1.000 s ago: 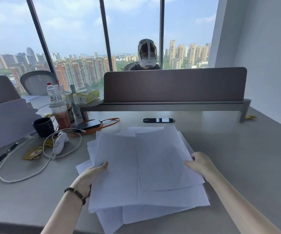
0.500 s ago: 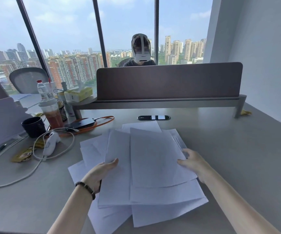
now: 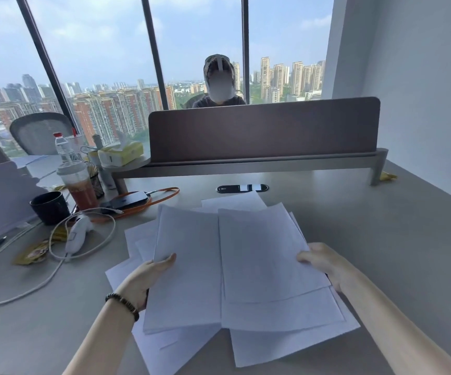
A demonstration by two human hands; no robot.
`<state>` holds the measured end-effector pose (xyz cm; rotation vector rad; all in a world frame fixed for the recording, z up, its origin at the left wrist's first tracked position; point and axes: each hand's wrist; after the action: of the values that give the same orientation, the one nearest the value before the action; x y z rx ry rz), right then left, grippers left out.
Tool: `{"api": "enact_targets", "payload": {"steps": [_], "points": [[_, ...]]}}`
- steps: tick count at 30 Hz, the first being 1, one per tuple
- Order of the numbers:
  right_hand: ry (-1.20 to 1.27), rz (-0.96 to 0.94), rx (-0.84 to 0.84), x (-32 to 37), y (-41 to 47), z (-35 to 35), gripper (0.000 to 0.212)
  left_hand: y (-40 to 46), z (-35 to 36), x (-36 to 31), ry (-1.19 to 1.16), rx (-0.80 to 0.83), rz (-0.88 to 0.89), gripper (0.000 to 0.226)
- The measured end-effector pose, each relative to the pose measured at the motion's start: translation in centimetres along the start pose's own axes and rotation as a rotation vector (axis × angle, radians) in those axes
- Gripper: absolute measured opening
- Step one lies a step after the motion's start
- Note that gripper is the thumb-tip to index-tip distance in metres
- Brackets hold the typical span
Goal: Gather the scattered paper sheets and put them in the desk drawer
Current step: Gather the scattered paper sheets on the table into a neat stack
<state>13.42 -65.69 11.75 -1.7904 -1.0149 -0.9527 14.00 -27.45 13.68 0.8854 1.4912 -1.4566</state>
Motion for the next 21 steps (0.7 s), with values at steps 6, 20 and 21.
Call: {"api": "enact_targets", "payload": {"steps": [6, 20, 21], "points": [[-0.050, -0.014, -0.073, -0.6, -0.4, -1.7, 0.020, -0.4, -1.5, 0.2, -0.022, -0.045, 0.035, 0.019], [-0.146, -0.123, 0.062, 0.1, -1.4, -2.1, 0.014, 0.8, 1.7, 0.4, 0.065, 0.000, 0.002, 0.029], [-0.131, -0.128, 0.063, 0.1, -1.5, -2.1, 0.017, 0.9, 2.1, 0.4, 0.071, 0.005, 0.003, 0.026]]}}
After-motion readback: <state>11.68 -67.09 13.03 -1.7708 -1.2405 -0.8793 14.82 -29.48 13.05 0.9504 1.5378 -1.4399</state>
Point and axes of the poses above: each hand's wrist, its own y-axis towards the middle knuckle, its own z-axis out of the palm, x = y × z, and after that the axes turned 8 degrees about -x, right-handed
